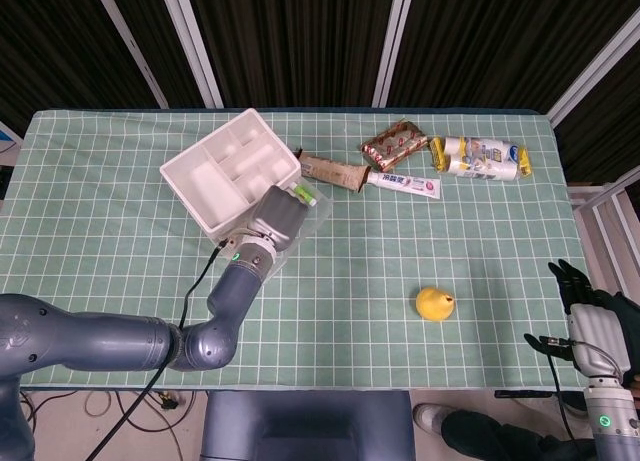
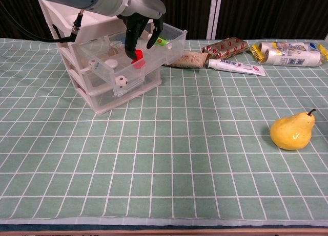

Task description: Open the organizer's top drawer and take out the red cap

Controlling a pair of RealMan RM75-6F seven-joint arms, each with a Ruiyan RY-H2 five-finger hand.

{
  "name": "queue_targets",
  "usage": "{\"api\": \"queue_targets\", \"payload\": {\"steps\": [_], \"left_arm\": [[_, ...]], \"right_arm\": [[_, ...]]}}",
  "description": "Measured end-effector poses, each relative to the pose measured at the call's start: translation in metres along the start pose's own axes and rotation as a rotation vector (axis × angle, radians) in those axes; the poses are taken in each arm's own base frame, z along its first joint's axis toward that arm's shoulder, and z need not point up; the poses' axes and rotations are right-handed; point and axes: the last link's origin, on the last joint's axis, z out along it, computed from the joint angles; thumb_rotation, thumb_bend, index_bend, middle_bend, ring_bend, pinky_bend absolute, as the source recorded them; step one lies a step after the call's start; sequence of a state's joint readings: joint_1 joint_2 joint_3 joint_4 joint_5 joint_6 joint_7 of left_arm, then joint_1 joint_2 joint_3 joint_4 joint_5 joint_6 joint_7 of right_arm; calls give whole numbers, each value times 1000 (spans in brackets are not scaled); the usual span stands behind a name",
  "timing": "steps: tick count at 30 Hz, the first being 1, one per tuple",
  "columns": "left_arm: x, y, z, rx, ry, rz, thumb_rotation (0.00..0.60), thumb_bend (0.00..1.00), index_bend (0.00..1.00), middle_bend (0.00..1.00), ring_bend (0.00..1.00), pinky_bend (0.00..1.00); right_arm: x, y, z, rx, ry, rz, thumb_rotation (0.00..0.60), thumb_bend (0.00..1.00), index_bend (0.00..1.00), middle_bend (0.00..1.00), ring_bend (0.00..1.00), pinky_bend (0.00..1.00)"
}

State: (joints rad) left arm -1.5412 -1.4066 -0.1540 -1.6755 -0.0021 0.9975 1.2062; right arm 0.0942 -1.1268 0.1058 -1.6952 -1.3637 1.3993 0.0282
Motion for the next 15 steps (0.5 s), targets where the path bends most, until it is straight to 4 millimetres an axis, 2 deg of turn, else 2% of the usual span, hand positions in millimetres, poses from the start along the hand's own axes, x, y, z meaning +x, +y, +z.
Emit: {"api": "queue_targets", "payload": {"steps": [15], "left_arm": [[-5,-1,3,10,-17,9,600,225,431,1000,1000,997]], "right_arm": [[0,0,1,-2,3,7,600,76,0,0,0,229]]}}
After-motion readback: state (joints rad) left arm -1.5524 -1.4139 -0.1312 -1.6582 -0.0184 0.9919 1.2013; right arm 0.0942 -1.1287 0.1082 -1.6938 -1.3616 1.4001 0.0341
